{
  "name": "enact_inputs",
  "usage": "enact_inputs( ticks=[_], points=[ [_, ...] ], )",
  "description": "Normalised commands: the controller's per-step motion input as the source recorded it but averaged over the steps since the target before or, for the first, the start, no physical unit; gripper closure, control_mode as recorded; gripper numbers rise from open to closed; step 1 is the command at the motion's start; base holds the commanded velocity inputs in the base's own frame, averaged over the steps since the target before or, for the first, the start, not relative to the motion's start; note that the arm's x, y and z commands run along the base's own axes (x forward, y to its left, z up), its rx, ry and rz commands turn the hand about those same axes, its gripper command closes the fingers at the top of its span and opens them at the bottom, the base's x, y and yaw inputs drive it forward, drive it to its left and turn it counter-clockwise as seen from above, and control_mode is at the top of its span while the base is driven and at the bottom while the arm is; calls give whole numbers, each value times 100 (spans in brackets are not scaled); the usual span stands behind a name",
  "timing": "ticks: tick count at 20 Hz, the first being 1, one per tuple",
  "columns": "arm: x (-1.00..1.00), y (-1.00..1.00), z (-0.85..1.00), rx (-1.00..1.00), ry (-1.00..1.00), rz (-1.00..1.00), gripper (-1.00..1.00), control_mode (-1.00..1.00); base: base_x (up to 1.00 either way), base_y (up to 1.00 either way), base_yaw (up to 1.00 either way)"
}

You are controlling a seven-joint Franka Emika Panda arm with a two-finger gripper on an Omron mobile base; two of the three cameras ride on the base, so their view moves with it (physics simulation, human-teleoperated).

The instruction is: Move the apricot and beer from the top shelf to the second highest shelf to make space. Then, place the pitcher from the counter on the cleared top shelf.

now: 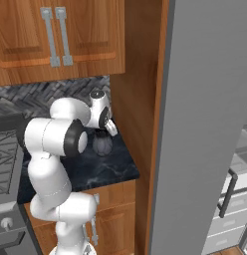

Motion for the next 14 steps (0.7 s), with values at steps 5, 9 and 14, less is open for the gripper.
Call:
enact_inputs(
  ticks=[5, 9, 14],
  points=[
    [14, 0, -34, 0, 2, 0, -100, -100, 0, 0, 0],
    [8, 0, -37, 0, 3, 0, -100, -100, 0, 0, 0],
    [3, 0, -37, 0, 7, 0, -100, -100, 0, 0, 0]
  ],
)
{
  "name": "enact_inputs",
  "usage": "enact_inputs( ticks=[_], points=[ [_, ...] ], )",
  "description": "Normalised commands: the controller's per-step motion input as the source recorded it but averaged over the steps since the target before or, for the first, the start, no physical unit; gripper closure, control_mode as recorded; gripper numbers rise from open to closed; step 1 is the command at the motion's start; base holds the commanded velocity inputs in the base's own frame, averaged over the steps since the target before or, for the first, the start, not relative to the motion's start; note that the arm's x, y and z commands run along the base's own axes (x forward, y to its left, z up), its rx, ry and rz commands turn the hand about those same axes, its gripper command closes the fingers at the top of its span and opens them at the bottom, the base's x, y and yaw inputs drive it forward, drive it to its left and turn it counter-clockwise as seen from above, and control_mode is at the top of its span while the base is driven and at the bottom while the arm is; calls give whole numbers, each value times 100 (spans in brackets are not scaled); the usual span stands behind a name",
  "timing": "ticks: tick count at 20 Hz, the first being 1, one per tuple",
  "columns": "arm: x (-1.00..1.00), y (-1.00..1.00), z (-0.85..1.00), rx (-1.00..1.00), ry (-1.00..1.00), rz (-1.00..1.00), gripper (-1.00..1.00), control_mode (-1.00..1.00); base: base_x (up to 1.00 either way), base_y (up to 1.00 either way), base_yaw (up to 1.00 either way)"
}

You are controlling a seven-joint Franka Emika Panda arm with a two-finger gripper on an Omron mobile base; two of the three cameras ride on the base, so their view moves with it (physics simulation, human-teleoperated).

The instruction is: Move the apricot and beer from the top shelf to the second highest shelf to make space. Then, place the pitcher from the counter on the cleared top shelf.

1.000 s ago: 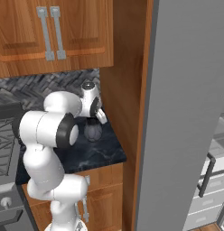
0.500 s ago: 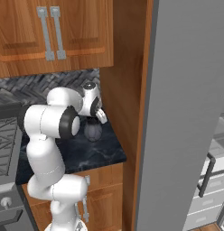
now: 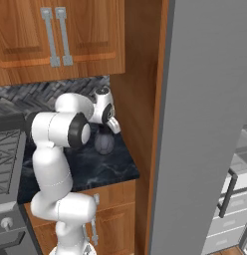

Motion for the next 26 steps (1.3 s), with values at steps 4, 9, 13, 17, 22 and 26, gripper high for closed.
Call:
enact_inputs(
  ticks=[4, 9, 13, 17, 22, 26],
  points=[
    [-4, 0, -43, -2, 12, 1, 100, -100, 0, 0, 0],
    [-18, 0, -40, -5, 11, 2, 100, -100, 0, 0, 0],
    [-41, 1, -35, -6, 9, 2, 100, -100, 0, 0, 0],
    [-11, 1, -11, -1, 2, 0, 100, -100, 0, 0, 0],
    [-1, 0, -1, 0, 0, 0, 100, -100, 0, 0, 0],
    [-35, 8, -12, 0, -3, 0, 100, -100, 0, 0, 0]
  ],
)
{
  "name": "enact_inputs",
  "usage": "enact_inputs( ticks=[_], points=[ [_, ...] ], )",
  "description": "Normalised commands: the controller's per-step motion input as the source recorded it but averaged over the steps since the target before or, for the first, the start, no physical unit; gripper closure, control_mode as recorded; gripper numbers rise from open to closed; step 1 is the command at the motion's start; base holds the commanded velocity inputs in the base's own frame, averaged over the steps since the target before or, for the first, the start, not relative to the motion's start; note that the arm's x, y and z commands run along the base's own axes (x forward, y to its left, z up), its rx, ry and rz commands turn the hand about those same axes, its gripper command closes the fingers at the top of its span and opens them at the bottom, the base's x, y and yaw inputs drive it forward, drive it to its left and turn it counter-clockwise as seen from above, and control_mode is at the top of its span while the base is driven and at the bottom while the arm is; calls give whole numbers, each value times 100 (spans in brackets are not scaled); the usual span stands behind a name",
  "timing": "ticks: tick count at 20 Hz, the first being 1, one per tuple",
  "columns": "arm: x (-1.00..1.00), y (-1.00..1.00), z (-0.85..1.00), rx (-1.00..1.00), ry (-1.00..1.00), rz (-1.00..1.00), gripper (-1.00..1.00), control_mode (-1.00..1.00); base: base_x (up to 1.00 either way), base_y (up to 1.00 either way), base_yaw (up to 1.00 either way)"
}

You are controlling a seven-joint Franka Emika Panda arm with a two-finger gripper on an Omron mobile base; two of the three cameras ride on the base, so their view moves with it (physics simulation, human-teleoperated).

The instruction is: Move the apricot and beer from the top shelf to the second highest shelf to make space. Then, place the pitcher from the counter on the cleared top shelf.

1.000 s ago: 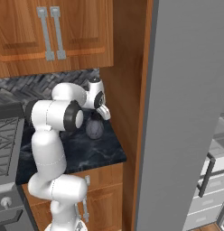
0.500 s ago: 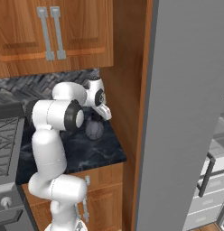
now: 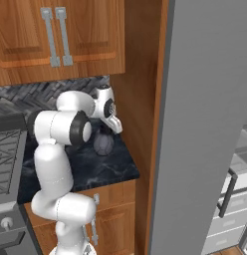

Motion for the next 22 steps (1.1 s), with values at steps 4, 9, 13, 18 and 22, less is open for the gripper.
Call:
enact_inputs(
  ticks=[4, 9, 13, 18, 22],
  points=[
    [-54, 19, 0, 0, 0, 6, 100, -100, 0, 0, 0],
    [-58, 27, 3, 0, 0, 1, 100, -100, 0, 0, 0],
    [-77, 16, 26, 0, 0, -3, 100, -100, 0, 0, 0],
    [-90, 5, 52, 0, -2, -17, 100, -100, 0, 0, 0],
    [-95, 3, 55, 0, -6, -25, 100, -100, 0, 0, 0]
  ],
)
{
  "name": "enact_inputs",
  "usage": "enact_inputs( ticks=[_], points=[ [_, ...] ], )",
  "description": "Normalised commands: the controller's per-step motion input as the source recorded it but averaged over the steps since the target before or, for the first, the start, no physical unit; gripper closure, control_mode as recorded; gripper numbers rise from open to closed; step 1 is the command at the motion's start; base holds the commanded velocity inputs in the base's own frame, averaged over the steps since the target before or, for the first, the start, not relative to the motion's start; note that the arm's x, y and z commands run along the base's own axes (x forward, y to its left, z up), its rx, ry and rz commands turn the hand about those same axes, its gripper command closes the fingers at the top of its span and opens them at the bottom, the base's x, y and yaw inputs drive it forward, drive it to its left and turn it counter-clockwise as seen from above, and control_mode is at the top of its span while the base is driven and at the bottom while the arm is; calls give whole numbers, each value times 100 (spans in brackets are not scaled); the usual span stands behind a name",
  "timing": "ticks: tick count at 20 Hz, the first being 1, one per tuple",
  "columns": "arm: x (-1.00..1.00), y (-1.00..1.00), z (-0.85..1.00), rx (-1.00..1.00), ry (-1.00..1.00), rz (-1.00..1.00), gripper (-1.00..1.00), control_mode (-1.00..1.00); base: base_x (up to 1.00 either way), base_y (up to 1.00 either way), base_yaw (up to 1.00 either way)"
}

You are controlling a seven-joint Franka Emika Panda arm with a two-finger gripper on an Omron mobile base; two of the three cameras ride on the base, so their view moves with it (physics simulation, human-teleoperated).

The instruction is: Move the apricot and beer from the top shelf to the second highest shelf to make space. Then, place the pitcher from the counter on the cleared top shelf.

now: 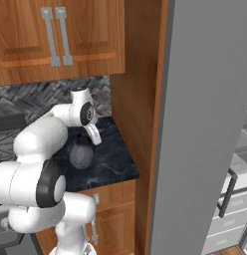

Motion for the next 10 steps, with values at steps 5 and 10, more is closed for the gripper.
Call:
enact_inputs(
  ticks=[5, 10],
  points=[
    [-84, 18, 45, 0, -11, -37, 100, -100, 0, 0, 0],
    [-67, 14, 37, -4, -20, -50, 100, -100, 0, 0, 0]
  ],
)
